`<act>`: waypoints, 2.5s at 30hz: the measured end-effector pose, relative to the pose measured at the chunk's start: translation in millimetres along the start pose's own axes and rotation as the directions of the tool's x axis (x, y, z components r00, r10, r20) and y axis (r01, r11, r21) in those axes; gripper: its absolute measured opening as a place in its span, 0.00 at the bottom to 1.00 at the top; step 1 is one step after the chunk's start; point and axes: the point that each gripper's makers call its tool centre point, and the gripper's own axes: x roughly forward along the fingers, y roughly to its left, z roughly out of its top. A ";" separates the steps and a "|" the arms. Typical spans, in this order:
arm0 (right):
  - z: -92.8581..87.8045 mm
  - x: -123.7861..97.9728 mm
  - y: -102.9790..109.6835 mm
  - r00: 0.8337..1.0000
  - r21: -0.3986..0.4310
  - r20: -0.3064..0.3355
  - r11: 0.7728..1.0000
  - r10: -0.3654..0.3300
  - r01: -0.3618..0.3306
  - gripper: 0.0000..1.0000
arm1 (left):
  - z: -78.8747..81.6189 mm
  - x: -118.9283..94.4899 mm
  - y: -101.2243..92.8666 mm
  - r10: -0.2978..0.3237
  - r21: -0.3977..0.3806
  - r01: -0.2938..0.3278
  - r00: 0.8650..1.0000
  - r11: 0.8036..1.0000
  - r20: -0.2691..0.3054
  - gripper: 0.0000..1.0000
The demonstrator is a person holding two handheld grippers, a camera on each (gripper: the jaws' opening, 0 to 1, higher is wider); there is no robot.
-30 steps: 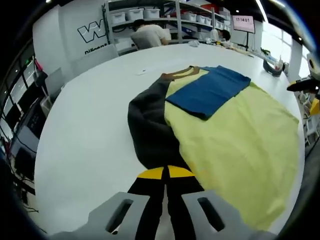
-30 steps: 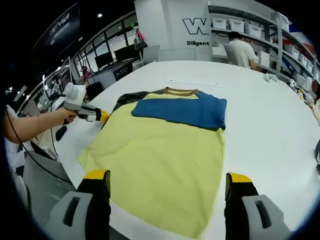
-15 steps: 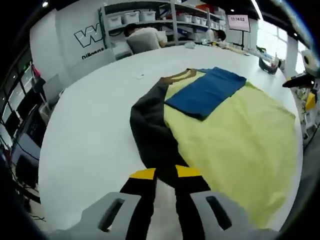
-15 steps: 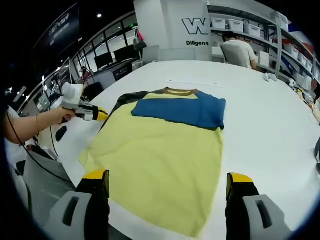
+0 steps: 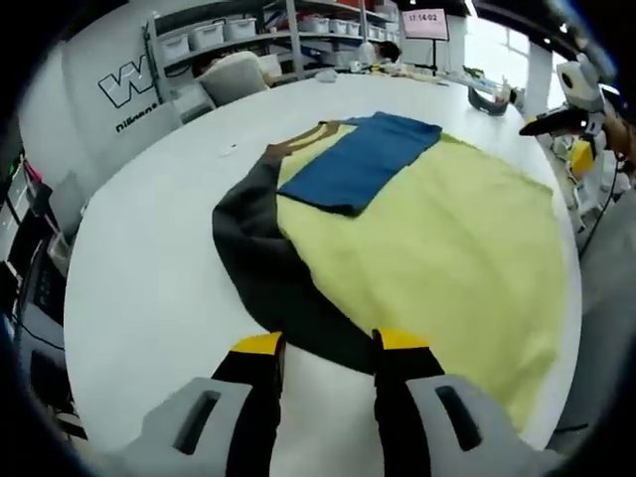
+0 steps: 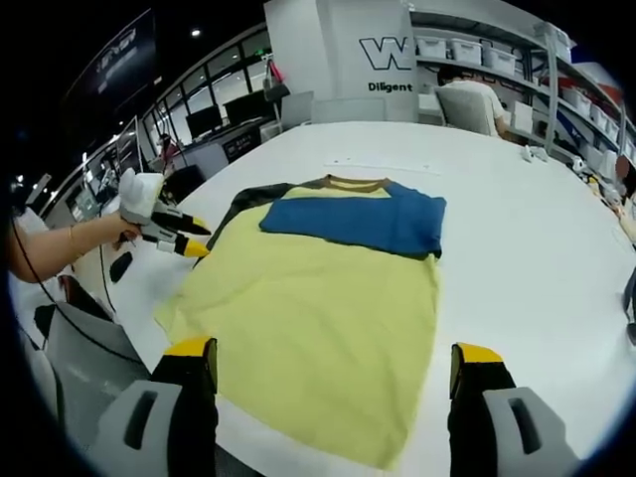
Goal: Fold the garment on the visible template until the final outline fits inside the template.
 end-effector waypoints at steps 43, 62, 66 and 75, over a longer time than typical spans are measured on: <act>-6.1 -3.8 -3.2 1.000 0.001 -0.016 1.000 -0.010 0.010 0.93 | 11.8 -10.9 -3.0 -0.137 -0.020 0.137 0.989 0.990 -0.046 0.00; -53.9 15.6 9.8 0.992 0.013 -0.125 1.000 0.015 -0.014 0.87 | 10.5 -25.7 3.9 -0.119 -0.039 0.118 0.993 0.992 -0.025 0.00; -66.0 11.8 -1.3 0.990 0.024 -0.141 0.999 -0.023 0.027 0.79 | 9.5 -24.8 6.3 -0.120 -0.045 0.118 0.992 0.992 -0.029 0.00; -88.8 8.8 -16.3 0.975 0.029 -0.205 0.995 -0.086 0.094 0.36 | 9.8 -21.9 6.1 -0.112 -0.047 0.111 0.993 0.993 -0.038 0.00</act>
